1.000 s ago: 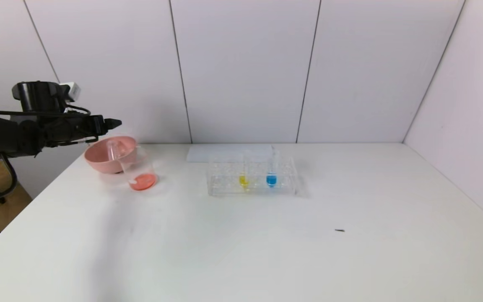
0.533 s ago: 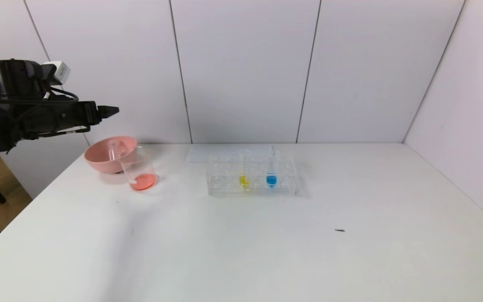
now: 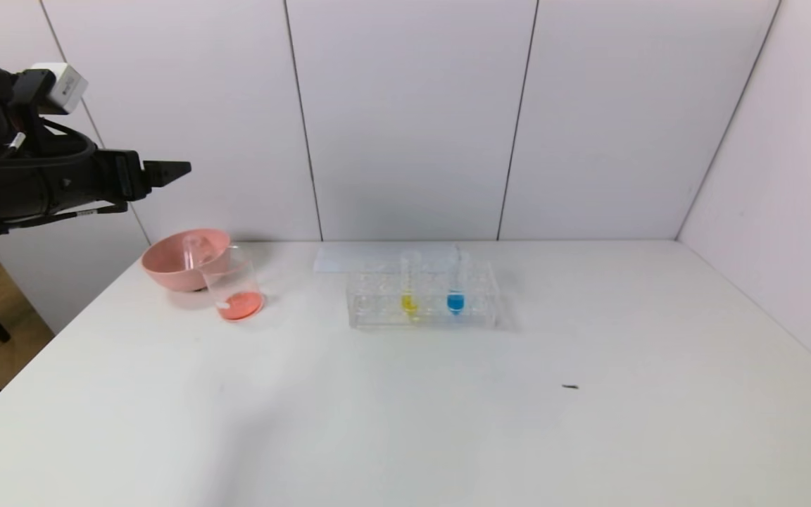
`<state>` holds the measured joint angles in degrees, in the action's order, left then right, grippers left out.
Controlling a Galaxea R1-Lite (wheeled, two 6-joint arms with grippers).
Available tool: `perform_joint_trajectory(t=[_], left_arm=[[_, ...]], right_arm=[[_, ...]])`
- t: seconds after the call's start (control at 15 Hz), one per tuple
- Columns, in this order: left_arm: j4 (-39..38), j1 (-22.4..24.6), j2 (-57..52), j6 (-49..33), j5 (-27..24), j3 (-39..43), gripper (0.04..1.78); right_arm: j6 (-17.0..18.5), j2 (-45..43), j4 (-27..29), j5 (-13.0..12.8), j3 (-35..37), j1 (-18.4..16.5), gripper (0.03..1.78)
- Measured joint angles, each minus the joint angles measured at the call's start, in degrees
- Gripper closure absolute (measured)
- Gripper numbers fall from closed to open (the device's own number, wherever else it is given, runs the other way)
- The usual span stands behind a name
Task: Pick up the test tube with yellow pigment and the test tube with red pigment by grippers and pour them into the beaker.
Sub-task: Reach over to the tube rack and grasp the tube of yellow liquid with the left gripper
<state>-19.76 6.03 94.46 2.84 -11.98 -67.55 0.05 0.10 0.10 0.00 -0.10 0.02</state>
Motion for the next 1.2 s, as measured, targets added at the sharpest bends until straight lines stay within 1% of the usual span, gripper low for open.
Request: perform_joint_trajectory(t=[0.2,0.4,0.73,0.93,1.2], left_arm=[[0.28,-1.94,-3.07,3.61,0.00,2.58,0.06],[0.28,-4.14,-4.89,3.66,0.06,3.85,0.06],[0.20,-7.66,-7.42,2.74,0.22,7.27,0.06],[0.04,-9.78,-8.83,-0.45,0.27,9.40,0.06],[-0.39,-11.74,-10.92,-1.41,0.28,12.64,0.06]], right_arm=[[0.00,0.00,0.00,0.00,0.00,0.00,0.11],[0.02,0.00,0.00,0.00,0.00,0.02,0.11],[0.02,0.00,0.00,0.00,0.00,0.02,0.11],[0.02,0.00,0.00,0.00,0.00,0.00,0.11],[0.02,0.00,0.00,0.00,0.00,0.00,0.11]])
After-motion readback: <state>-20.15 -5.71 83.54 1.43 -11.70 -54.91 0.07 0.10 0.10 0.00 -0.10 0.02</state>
